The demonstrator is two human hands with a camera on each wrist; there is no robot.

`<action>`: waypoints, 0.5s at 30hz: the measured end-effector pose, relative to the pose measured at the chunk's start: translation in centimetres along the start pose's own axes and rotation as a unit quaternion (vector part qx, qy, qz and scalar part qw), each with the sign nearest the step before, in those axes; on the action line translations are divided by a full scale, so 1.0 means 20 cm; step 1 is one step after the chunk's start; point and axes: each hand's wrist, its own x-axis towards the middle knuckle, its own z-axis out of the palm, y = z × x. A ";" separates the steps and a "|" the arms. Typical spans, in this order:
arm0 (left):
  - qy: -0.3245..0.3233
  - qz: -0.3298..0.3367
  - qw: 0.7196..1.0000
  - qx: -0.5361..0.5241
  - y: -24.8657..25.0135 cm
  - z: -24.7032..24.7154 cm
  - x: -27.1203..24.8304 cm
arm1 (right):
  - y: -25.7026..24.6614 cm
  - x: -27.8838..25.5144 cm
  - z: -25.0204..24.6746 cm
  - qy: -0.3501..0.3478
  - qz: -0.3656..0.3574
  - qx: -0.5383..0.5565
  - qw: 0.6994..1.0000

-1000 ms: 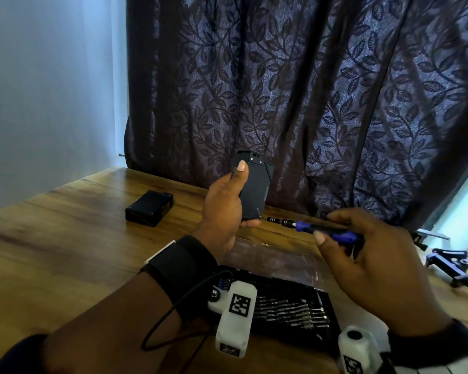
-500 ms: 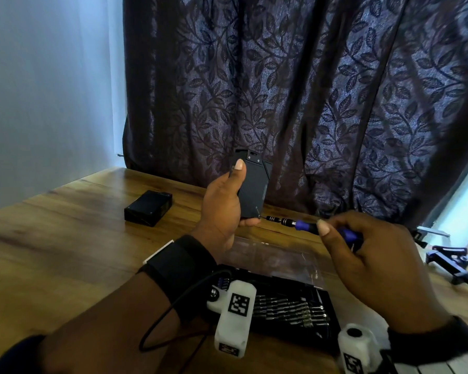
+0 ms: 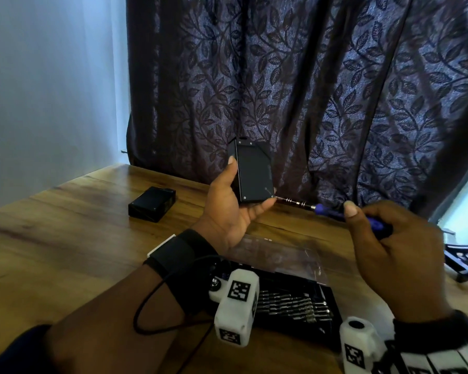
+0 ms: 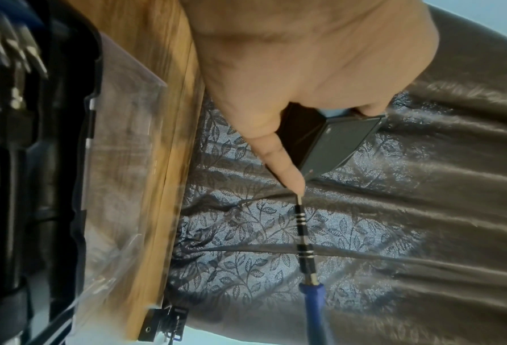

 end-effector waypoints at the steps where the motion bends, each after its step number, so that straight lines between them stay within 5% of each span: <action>1: -0.009 0.003 1.000 0.001 0.00 0.00 0.00 | -0.01 -0.01 0.00 0.022 -0.011 0.013 1.000; 5: -0.023 0.018 1.000 0.011 -0.01 -0.03 0.02 | -0.07 -0.04 -0.02 0.054 -0.074 0.046 0.995; 15: 0.003 0.002 1.000 0.030 -0.04 0.01 0.01 | -0.10 -0.05 0.00 -0.022 -0.092 0.088 0.992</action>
